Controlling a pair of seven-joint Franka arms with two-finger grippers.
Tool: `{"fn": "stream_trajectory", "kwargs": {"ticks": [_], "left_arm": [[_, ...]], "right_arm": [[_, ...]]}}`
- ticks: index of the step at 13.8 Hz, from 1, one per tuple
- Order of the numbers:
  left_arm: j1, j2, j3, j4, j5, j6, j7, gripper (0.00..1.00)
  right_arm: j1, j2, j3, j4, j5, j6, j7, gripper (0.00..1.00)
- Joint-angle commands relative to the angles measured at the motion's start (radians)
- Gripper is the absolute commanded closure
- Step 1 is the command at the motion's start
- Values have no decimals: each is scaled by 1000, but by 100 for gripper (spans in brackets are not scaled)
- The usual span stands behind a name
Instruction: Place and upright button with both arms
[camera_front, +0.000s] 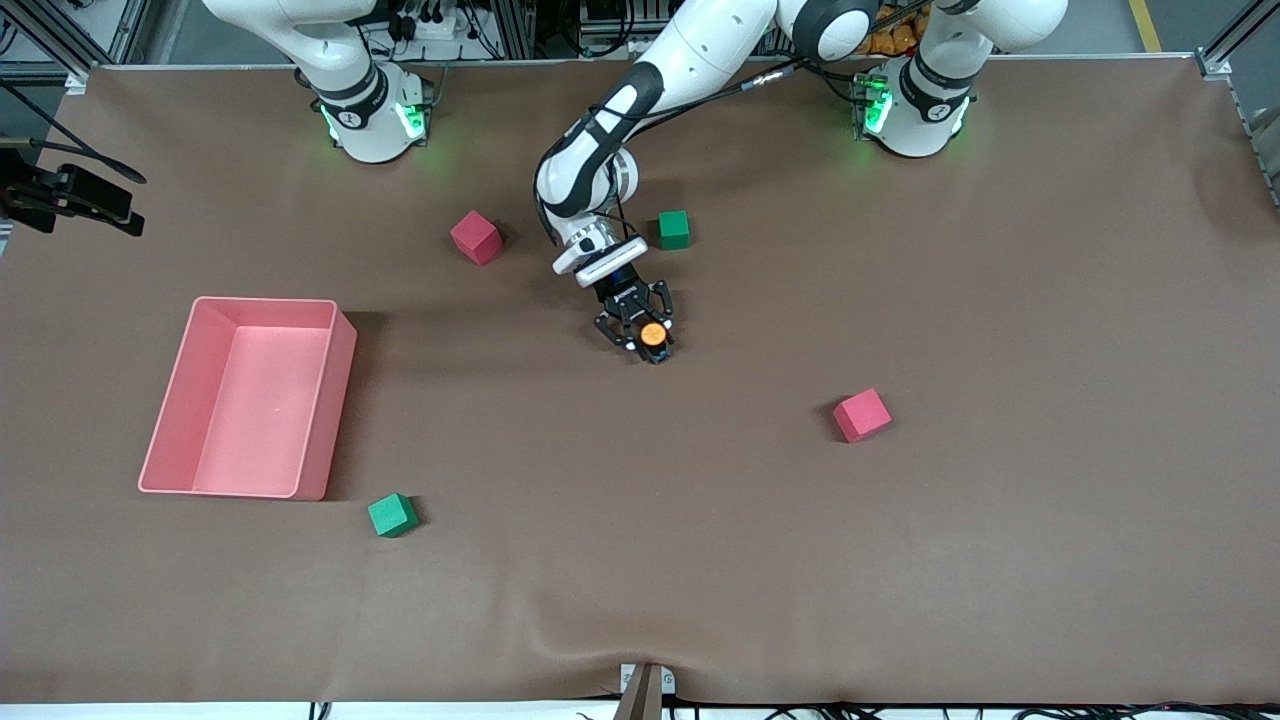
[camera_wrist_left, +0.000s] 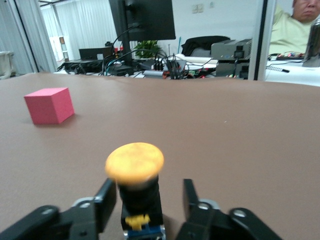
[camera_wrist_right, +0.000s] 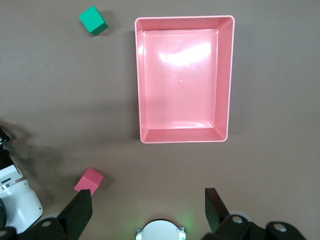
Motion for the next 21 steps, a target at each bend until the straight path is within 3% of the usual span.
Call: {"fn": "stream_trajectory", "kwargs": {"ticks": [1, 4, 11, 14, 21], "left_arm": [[-6, -9, 2, 19, 26, -9, 28, 0], [-10, -43, -21, 15, -17, -15, 51, 0], [13, -273, -47, -18, -285, -30, 487, 0], [75, -391, -55, -18, -355, -23, 605, 0], [298, -649, -55, -9, -694, 20, 1016, 0]], "right_arm": [[0, -11, 2, -13, 3, -3, 15, 0], [1, -9, 2, -13, 3, -1, 15, 0], [4, -12, 2, -9, 3, -1, 15, 0], [3, -11, 2, -4, 6, 5, 16, 0], [6, -9, 2, -10, 6, 2, 16, 0]]}}
